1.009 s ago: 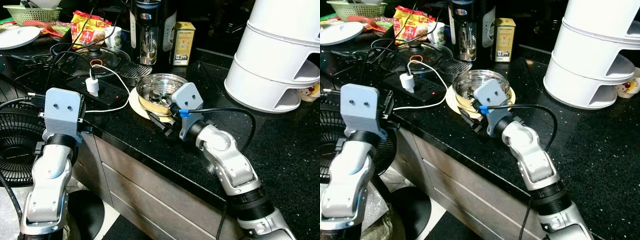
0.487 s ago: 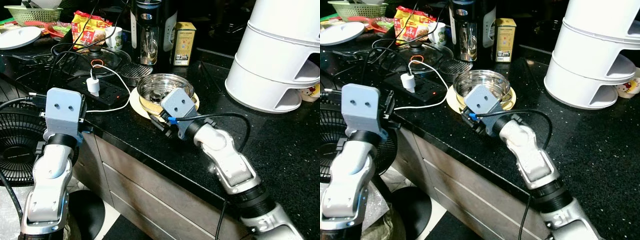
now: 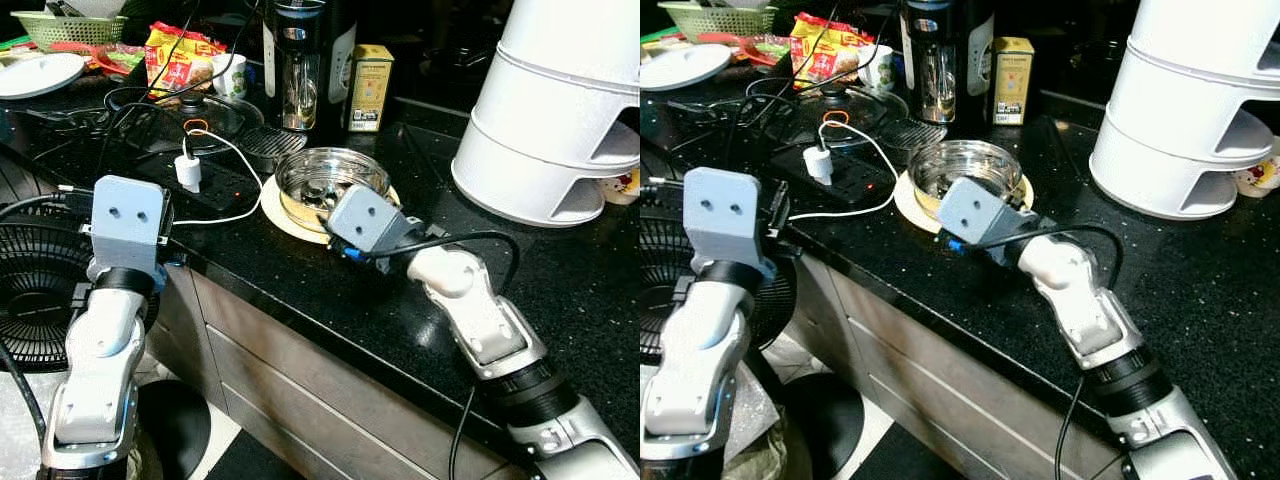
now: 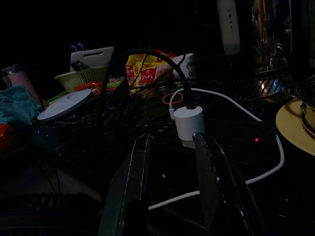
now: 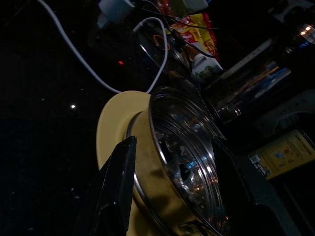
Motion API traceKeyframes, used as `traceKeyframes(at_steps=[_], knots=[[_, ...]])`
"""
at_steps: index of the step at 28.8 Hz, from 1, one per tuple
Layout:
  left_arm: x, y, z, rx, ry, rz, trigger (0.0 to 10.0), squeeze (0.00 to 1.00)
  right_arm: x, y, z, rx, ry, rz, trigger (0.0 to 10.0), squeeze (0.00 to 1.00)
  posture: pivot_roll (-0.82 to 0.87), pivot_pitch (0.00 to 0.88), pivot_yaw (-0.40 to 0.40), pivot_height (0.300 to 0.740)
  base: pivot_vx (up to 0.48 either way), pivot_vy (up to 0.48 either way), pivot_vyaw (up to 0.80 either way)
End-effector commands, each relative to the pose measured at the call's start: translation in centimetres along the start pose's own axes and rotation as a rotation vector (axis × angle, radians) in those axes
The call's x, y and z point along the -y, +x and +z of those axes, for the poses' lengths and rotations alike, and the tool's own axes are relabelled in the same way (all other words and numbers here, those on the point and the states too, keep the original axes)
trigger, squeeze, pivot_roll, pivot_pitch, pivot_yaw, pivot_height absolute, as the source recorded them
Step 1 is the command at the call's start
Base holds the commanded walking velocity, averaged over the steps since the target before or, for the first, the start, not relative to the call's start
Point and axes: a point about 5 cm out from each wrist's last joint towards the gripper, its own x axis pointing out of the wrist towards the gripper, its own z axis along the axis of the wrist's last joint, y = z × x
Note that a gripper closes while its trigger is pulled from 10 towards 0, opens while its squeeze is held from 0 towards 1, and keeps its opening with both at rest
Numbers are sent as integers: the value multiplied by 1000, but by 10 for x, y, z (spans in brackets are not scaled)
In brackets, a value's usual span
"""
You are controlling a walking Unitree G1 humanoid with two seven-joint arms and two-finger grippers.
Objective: Kitchen organization
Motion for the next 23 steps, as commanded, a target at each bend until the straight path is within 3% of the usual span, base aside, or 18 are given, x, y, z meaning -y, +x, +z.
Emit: traceKeyframes(at_steps=[1,9,10,12,13,23], knots=[[2,2,0,5,6,-8,10000,0,1,1,-2,-13,-33,17,10000,0,40,0,-30,740,0,0,0],[2,2,0,5,4,-5,10000,0,0,-1,-7,-31,-88,38,10000,0,37,0,-31,740,0,0,0],[2,2,0,4,2,-4,10000,0,1,-1,-7,-31,-91,38,2431,0,36,0,-32,740,0,0,0],[2,2,0,4,2,-3,10000,0,1,-1,-7,-31,-91,38,2431,0,36,0,-32,740,0,0,0],[2,3,0,5,0,-4,10000,0,2,-1,-7,-30,-90,39,0,0,35,0,-31,740,0,0,0],[2,2,0,7,0,-3,10000,0,3,-2,-6,-23,-93,39,0,0,34,0,-29,740,0,0,0]])
